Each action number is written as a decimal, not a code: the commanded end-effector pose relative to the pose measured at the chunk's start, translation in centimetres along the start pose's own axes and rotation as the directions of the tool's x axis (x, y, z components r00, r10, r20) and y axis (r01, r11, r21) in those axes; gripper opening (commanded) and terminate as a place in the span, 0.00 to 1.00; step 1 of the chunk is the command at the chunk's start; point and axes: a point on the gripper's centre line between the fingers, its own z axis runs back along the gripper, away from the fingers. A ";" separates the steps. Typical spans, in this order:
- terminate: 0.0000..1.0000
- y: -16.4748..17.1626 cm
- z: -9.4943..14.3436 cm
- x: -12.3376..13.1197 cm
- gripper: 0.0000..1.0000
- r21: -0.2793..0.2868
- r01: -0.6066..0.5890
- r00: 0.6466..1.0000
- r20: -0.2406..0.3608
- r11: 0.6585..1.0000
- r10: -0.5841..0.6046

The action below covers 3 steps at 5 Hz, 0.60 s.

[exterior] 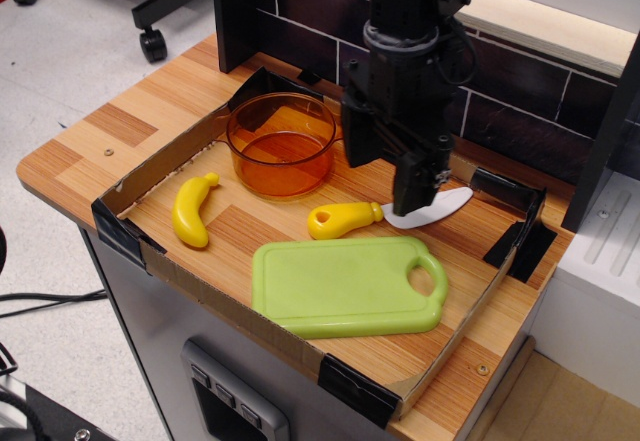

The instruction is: Put knife in pot

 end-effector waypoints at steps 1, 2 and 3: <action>0.00 0.4 0.0 3.3 1.00 0.014 -0.065 0.994 0.089 0.998 0.063; 0.00 -0.1 -1.3 4.3 1.00 0.023 -0.107 0.988 0.111 0.994 0.104; 0.00 -0.7 -2.0 4.6 1.00 0.031 -0.105 0.986 0.131 0.994 0.100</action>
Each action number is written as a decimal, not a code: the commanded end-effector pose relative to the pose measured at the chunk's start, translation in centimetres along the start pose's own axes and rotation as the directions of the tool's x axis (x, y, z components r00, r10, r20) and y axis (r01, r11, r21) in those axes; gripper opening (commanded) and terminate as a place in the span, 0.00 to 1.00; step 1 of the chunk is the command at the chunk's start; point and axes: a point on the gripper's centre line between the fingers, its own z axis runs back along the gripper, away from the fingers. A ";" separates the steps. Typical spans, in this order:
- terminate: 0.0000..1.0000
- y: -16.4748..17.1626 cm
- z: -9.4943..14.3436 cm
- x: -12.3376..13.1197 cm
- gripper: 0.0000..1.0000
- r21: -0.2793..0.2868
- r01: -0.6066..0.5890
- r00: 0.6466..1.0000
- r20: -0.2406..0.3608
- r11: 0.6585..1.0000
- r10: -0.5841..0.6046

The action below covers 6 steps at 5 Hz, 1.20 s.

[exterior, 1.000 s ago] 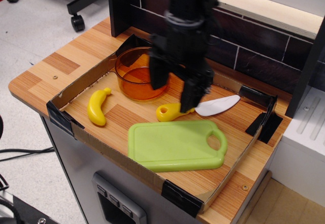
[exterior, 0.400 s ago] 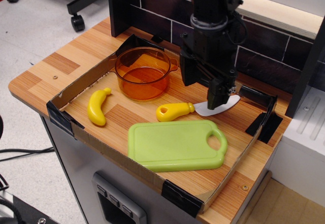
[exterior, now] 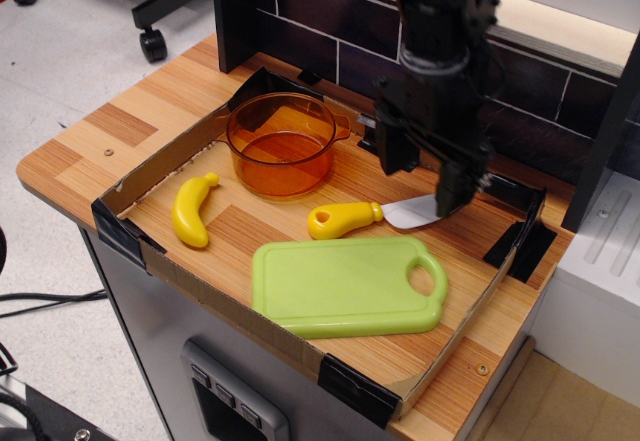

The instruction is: Put knife in pot

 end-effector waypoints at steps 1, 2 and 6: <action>0.00 -0.8 -0.5 1.2 1.00 0.024 0.013 0.999 0.052 1.000 -0.014; 0.00 -0.8 -1.6 1.2 1.00 0.039 0.010 0.999 0.041 0.999 -0.012; 0.00 0.6 -3.2 1.2 0.00 0.061 -0.003 0.999 0.047 0.998 0.000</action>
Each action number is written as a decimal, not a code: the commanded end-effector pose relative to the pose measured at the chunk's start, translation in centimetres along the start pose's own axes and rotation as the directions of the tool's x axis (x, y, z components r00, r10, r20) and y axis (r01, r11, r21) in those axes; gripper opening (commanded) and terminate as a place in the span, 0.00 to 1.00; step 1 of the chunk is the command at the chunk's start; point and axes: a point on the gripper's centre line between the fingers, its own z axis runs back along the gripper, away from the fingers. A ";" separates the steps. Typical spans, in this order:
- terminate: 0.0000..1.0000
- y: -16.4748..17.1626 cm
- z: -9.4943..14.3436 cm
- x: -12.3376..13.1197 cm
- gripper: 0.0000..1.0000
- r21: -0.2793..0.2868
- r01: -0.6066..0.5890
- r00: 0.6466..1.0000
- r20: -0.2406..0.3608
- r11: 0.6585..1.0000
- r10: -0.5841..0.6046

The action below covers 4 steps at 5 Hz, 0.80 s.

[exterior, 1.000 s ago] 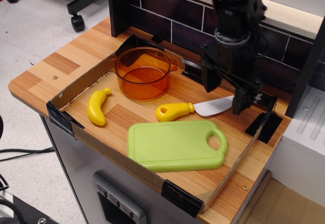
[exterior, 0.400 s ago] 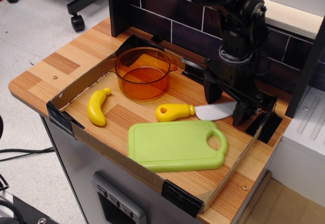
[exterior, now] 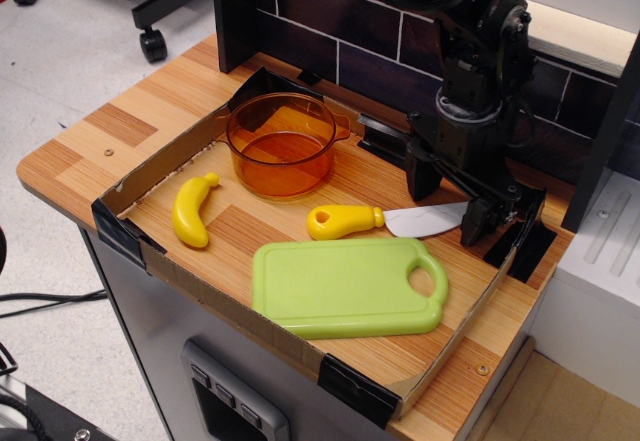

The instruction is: Put knife in pot

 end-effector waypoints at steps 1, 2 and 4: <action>0.00 0.6 0.3 0.3 0.00 0.016 0.001 0.999 0.035 1.000 -0.002; 0.00 0.8 1.0 0.4 0.00 0.031 0.010 0.999 0.048 0.999 -0.011; 0.00 1.2 3.5 0.2 0.00 0.073 0.063 0.993 0.097 0.995 -0.070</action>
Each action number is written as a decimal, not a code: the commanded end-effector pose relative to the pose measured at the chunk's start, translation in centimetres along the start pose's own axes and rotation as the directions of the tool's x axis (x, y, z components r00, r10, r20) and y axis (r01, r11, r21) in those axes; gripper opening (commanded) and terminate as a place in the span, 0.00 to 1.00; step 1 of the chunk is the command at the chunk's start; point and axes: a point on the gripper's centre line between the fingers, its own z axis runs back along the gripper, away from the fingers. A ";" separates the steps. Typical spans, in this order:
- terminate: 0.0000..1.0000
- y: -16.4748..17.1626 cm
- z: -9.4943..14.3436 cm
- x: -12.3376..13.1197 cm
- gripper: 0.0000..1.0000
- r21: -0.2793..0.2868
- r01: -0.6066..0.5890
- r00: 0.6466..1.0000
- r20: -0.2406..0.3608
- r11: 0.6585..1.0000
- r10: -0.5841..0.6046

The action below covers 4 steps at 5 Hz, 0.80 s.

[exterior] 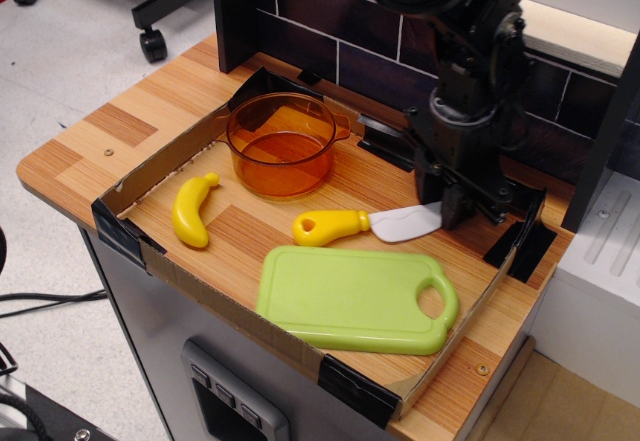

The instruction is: Put knife in pot

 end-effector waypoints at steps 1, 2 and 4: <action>0.00 0.7 4.6 1.1 0.00 0.022 0.127 0.988 0.083 0.992 -0.128; 0.00 0.4 6.1 1.1 0.00 -0.016 0.219 0.973 0.074 0.976 -0.217; 0.00 0.4 8.8 1.3 0.00 -0.008 0.159 0.987 0.040 0.987 -0.159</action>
